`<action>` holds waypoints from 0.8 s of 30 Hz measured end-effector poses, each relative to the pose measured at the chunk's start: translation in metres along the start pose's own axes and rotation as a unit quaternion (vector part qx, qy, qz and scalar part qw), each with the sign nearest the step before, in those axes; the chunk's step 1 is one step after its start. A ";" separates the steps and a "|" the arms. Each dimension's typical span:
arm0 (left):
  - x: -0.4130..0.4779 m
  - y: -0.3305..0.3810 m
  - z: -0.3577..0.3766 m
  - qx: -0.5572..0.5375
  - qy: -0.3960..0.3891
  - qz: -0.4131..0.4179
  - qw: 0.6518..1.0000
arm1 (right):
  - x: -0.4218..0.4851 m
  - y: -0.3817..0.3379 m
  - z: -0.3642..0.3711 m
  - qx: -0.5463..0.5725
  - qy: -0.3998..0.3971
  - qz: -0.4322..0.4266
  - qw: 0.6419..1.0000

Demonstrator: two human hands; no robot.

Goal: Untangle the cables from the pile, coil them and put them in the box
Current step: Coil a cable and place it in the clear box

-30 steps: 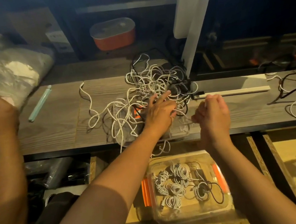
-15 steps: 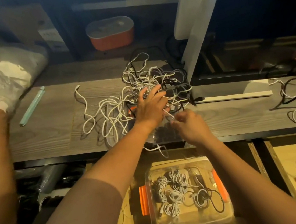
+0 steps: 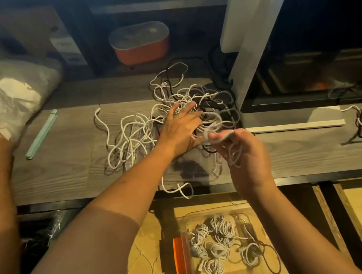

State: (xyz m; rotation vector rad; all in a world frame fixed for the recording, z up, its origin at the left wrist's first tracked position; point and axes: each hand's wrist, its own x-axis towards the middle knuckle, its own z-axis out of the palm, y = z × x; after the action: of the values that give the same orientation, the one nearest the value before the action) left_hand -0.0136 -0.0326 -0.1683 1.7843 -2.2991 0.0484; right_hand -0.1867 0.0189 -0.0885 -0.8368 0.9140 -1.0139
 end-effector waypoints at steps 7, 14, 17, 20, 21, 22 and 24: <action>0.007 0.001 -0.010 0.026 -0.036 -0.084 0.995 | -0.003 -0.019 -0.007 -0.184 0.014 -0.028 0.982; 0.001 0.024 -0.038 -0.048 -0.025 -0.101 0.993 | -0.007 -0.018 -0.025 -0.104 -0.016 0.007 0.994; -0.012 0.033 -0.058 -0.141 -0.003 -0.115 0.983 | -0.010 -0.021 -0.028 -0.092 -0.022 0.024 0.995; -0.026 0.046 -0.082 -0.446 -0.012 -0.195 0.874 | -0.017 -0.024 -0.030 -0.093 -0.041 0.028 0.994; -0.031 0.050 -0.089 -0.516 -0.027 -0.199 0.833 | -0.018 -0.025 -0.031 -0.100 -0.044 0.024 0.994; -0.036 0.053 -0.093 -0.558 -0.055 -0.197 0.804 | -0.020 -0.025 -0.031 -0.108 -0.046 0.020 0.993; -0.045 0.059 -0.096 -0.563 -0.120 -0.177 0.798 | -0.023 -0.026 -0.033 -0.121 -0.047 0.010 0.991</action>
State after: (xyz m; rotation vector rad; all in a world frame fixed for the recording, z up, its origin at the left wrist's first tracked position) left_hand -0.0447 0.0416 -0.0771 1.4599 -1.4083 -1.3567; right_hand -0.2307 0.0281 -0.0728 -1.0671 0.9752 -0.8488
